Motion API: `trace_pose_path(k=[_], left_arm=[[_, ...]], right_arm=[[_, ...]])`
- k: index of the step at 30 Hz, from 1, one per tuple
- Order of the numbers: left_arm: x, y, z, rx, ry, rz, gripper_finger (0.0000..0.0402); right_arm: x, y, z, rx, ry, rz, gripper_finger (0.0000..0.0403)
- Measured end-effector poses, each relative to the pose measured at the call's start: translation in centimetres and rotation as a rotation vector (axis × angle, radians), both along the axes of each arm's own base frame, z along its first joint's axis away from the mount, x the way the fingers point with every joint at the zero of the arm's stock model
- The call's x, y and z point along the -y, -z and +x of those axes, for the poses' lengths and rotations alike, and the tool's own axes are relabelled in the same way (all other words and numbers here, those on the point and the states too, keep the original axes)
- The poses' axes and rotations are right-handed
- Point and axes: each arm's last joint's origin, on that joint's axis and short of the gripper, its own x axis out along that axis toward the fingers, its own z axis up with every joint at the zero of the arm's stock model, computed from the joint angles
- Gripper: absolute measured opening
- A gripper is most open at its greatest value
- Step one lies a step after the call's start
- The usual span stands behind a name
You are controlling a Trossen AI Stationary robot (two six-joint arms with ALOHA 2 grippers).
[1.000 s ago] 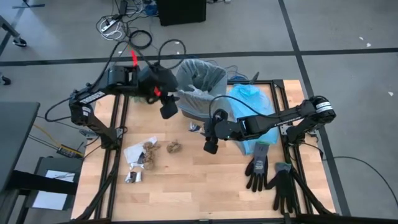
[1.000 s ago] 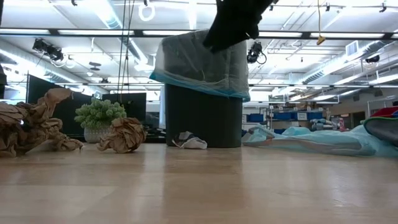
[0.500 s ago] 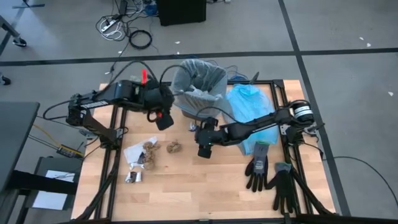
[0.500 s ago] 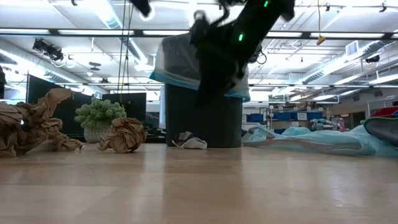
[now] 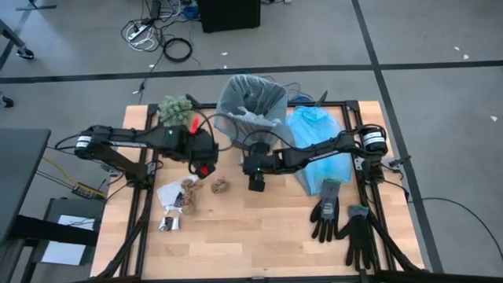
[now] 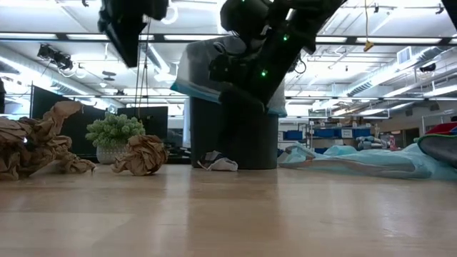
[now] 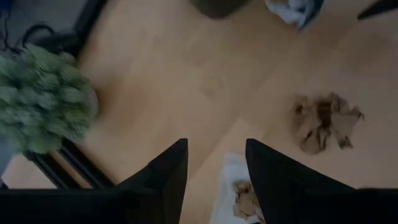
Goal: Place trash/remove bag and relplace
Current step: Put the white paper into the trash bin
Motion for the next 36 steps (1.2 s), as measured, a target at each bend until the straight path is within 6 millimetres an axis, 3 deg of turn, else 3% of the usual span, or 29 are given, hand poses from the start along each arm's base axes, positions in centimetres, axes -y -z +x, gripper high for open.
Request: trace_pose_path(k=[4,9,21,25,32,36], left_arm=[[0.9,2.2,-0.1,-0.027,-0.001,-0.027,0.0172],[1.8,3.6,-0.4,-0.043,-0.025,-0.049,0.0173],[2.7,3.8,-0.3,-0.015,-0.014,-0.056,0.0172],[2.7,3.8,-0.4,-0.024,-0.012,-0.063,0.0172],[2.8,3.7,-0.4,-0.026,0.006,-0.067,0.0173],[2.7,3.7,-0.4,-0.028,0.01,-0.066,0.0173]], right_arm=[[1.5,-0.2,0.2,0.031,0.007,0.02,0.0251],[2.9,0.0,0.3,0.024,-0.022,0.033,0.0242],[2.7,4.3,1.2,-0.065,-0.063,0.111,0.0231],[2.0,4.4,1.3,-0.056,-0.057,0.124,0.0182],[0.8,3.4,1.1,-0.048,-0.1,0.136,0.0016],[0.0,2.0,0.8,-0.022,-0.105,0.158,0.0007]])
